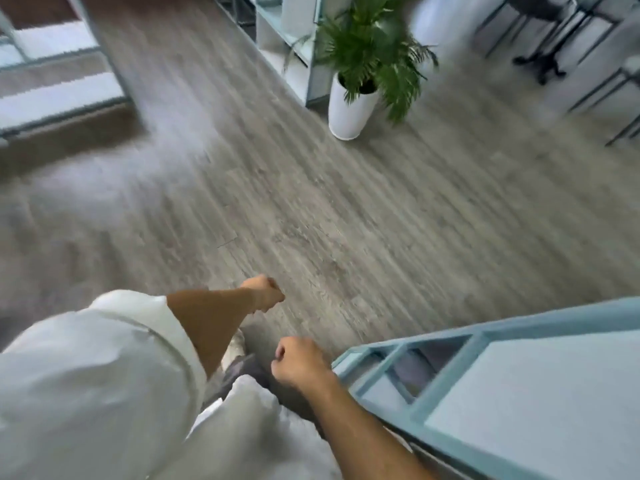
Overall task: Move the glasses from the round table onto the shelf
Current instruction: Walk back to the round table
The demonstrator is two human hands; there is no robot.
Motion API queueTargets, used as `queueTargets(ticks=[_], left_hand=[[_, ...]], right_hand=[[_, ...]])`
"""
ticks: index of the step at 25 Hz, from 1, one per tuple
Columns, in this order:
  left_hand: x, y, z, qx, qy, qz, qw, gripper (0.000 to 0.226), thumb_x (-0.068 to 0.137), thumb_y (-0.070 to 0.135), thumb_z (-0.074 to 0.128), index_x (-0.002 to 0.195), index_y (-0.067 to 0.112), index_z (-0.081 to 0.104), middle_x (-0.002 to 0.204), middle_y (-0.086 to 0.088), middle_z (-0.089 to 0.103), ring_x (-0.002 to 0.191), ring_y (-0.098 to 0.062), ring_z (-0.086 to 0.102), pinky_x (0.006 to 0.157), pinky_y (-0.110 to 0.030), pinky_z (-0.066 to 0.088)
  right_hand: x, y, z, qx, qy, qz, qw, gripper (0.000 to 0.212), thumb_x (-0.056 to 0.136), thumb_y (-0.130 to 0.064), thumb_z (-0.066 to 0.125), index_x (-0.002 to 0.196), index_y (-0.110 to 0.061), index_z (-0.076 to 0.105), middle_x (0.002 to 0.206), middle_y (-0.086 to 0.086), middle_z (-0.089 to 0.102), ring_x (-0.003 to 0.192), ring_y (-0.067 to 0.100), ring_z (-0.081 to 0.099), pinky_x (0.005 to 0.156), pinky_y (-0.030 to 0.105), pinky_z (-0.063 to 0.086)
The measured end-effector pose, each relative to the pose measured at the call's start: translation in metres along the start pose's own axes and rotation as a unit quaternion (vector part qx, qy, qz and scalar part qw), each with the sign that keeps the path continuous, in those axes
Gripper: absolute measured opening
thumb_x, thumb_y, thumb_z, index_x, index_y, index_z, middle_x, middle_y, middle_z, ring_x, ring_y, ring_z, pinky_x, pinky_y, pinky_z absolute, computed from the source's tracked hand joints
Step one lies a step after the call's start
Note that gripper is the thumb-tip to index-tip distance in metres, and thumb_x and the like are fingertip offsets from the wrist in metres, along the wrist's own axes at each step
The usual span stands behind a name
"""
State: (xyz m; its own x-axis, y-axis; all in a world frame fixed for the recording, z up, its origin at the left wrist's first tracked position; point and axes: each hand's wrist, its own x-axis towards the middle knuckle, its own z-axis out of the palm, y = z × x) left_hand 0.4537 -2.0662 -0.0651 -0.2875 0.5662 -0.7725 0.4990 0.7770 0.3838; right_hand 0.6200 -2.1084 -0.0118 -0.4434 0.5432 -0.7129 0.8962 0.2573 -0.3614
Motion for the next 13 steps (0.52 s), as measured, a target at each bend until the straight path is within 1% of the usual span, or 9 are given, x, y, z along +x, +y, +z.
queueTargets(ticks=[3, 5, 7, 8, 9, 10, 11, 12, 13], left_hand=[[0.04, 0.011, -0.067, 0.03, 0.003, 0.038, 0.999, 0.013, 0.085, 0.036, 0.062, 0.087, 0.023, 0.065, 0.097, -0.006, 0.074, 0.094, -0.026, 0.07, 0.084, -0.034, 0.057], [0.064, 0.011, -0.101, 0.033, -0.001, 0.053, 0.998, 0.009, 0.083, 0.035, 0.067, 0.081, 0.027, 0.063, 0.097, -0.008, 0.073, 0.095, -0.028, 0.069, 0.086, -0.034, 0.057], [0.086, 0.017, -0.13, 0.05, -0.015, 0.066, 0.996, 0.009, 0.082, 0.035, 0.068, 0.082, 0.026, 0.065, 0.092, -0.008, 0.073, 0.083, -0.026, 0.069, 0.076, -0.03, 0.058], [0.098, 0.024, -0.143, 0.057, -0.025, 0.072, 0.995, 0.009, 0.082, 0.034, 0.068, 0.084, 0.025, 0.067, 0.088, -0.008, 0.072, 0.073, -0.023, 0.067, 0.065, -0.026, 0.056], [0.109, 0.034, -0.155, 0.058, -0.032, 0.077, 0.995, 0.01, 0.083, 0.032, 0.068, 0.086, 0.022, 0.069, 0.083, -0.007, 0.071, 0.063, -0.019, 0.064, 0.055, -0.021, 0.051], [0.121, 0.047, -0.164, 0.056, -0.037, 0.079, 0.995, 0.011, 0.084, 0.029, 0.068, 0.088, 0.019, 0.069, 0.081, -0.006, 0.07, 0.057, -0.017, 0.06, 0.049, -0.019, 0.046], [0.133, 0.061, -0.172, 0.058, -0.038, 0.083, 0.994, 0.012, 0.084, 0.028, 0.068, 0.088, 0.017, 0.069, 0.081, -0.007, 0.071, 0.056, -0.016, 0.059, 0.048, -0.019, 0.044], [0.144, 0.078, -0.178, 0.064, -0.04, 0.089, 0.993, 0.013, 0.083, 0.029, 0.068, 0.088, 0.017, 0.069, 0.083, -0.008, 0.073, 0.057, -0.016, 0.06, 0.049, -0.02, 0.044], [0.154, 0.094, -0.183, 0.071, -0.043, 0.095, 0.992, 0.013, 0.083, 0.03, 0.068, 0.088, 0.018, 0.069, 0.084, -0.008, 0.074, 0.058, -0.016, 0.061, 0.05, -0.02, 0.044]], right_hand=[[0.05, -0.044, -0.042, 0.052, 0.009, 0.042, 0.998, 0.024, 0.085, -0.028, 0.057, 0.104, -0.021, 0.068, 0.114, 0.008, 0.069, 0.109, 0.031, 0.062, 0.092, 0.036, 0.053], [0.073, -0.057, -0.071, 0.094, 0.024, 0.062, 0.993, 0.021, 0.085, -0.027, 0.056, 0.101, -0.022, 0.069, 0.111, 0.006, 0.071, 0.105, 0.03, 0.063, 0.087, 0.034, 0.053], [0.099, -0.059, -0.101, 0.134, 0.053, 0.085, 0.986, 0.02, 0.085, -0.026, 0.057, 0.1, -0.021, 0.07, 0.107, 0.006, 0.073, 0.102, 0.029, 0.065, 0.084, 0.033, 0.053], [0.112, -0.058, -0.118, 0.158, 0.071, 0.099, 0.98, 0.02, 0.084, -0.025, 0.058, 0.098, -0.021, 0.071, 0.105, 0.005, 0.074, 0.1, 0.027, 0.066, 0.082, 0.031, 0.054], [0.125, -0.055, -0.134, 0.182, 0.084, 0.111, 0.973, 0.019, 0.084, -0.025, 0.058, 0.097, -0.022, 0.072, 0.102, 0.003, 0.074, 0.096, 0.025, 0.067, 0.079, 0.03, 0.054], [0.137, -0.053, -0.15, 0.206, 0.091, 0.12, 0.967, 0.018, 0.083, -0.025, 0.058, 0.095, -0.023, 0.072, 0.098, 0.001, 0.074, 0.09, 0.022, 0.066, 0.074, 0.027, 0.052], [0.148, -0.05, -0.165, 0.228, 0.093, 0.13, 0.96, 0.017, 0.083, -0.024, 0.058, 0.093, -0.024, 0.072, 0.093, -0.001, 0.073, 0.084, 0.02, 0.065, 0.069, 0.026, 0.05], [0.16, -0.045, -0.179, 0.243, 0.096, 0.139, 0.955, 0.016, 0.082, -0.024, 0.057, 0.091, -0.025, 0.072, 0.087, -0.003, 0.07, 0.082, 0.019, 0.064, 0.068, 0.025, 0.05], [0.17, -0.041, -0.19, 0.249, 0.099, 0.143, 0.953, 0.015, 0.082, -0.024, 0.057, 0.089, -0.026, 0.071, 0.08, -0.006, 0.066, 0.086, 0.02, 0.065, 0.074, 0.026, 0.051]])
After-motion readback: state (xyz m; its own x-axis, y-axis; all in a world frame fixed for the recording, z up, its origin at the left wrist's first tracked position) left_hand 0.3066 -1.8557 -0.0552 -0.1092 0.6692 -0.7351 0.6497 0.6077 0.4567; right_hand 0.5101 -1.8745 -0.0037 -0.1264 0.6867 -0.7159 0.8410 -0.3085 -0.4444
